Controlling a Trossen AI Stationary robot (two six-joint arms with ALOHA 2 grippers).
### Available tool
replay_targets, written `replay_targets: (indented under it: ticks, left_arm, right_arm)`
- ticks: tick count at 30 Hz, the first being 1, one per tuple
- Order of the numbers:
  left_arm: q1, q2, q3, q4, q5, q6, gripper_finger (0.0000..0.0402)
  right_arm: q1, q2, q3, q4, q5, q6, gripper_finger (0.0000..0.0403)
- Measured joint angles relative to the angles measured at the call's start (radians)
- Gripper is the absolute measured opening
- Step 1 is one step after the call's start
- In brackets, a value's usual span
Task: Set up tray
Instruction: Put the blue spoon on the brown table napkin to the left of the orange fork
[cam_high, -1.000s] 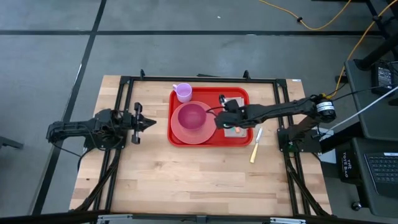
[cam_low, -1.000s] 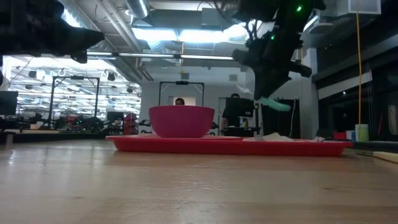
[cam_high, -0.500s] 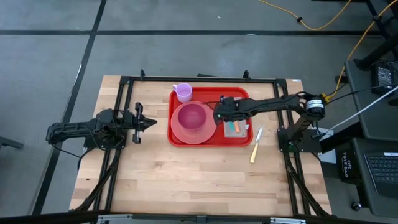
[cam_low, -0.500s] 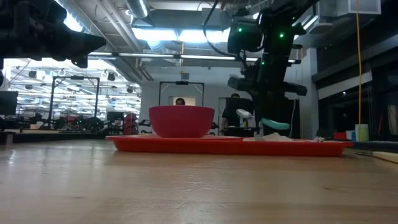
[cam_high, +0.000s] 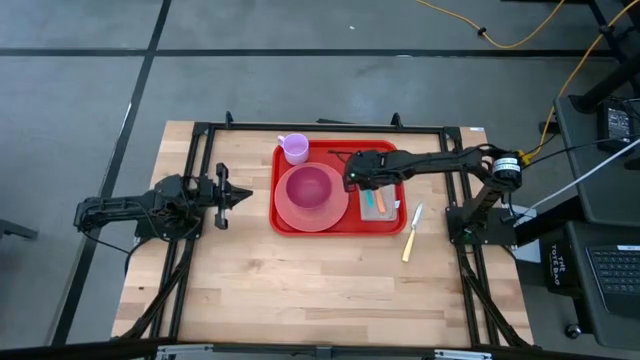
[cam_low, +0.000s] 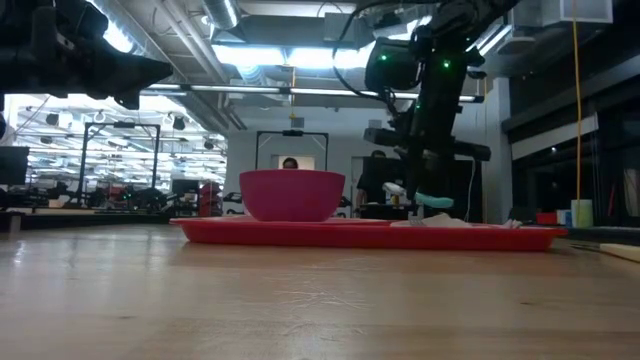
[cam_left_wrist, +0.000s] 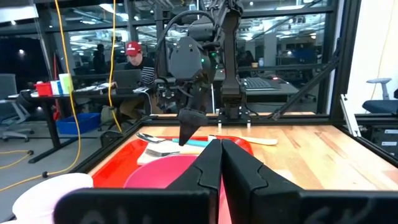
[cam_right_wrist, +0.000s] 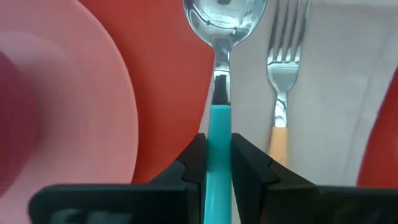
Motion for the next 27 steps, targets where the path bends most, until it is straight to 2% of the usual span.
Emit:
replay_targets:
  ticks: [12,27]
  left_arm:
    - [0.0,0.0,0.0,0.0,0.0,0.0,0.0007]
    - [0.0,0.0,0.0,0.0,0.001,0.005,0.0004]
  right_arm:
    - [0.004,0.0,-0.138,0.138,-0.025,0.049,0.0051]
    - [-0.011,0.02,-0.143,0.172,-0.023,0.024,0.0051]
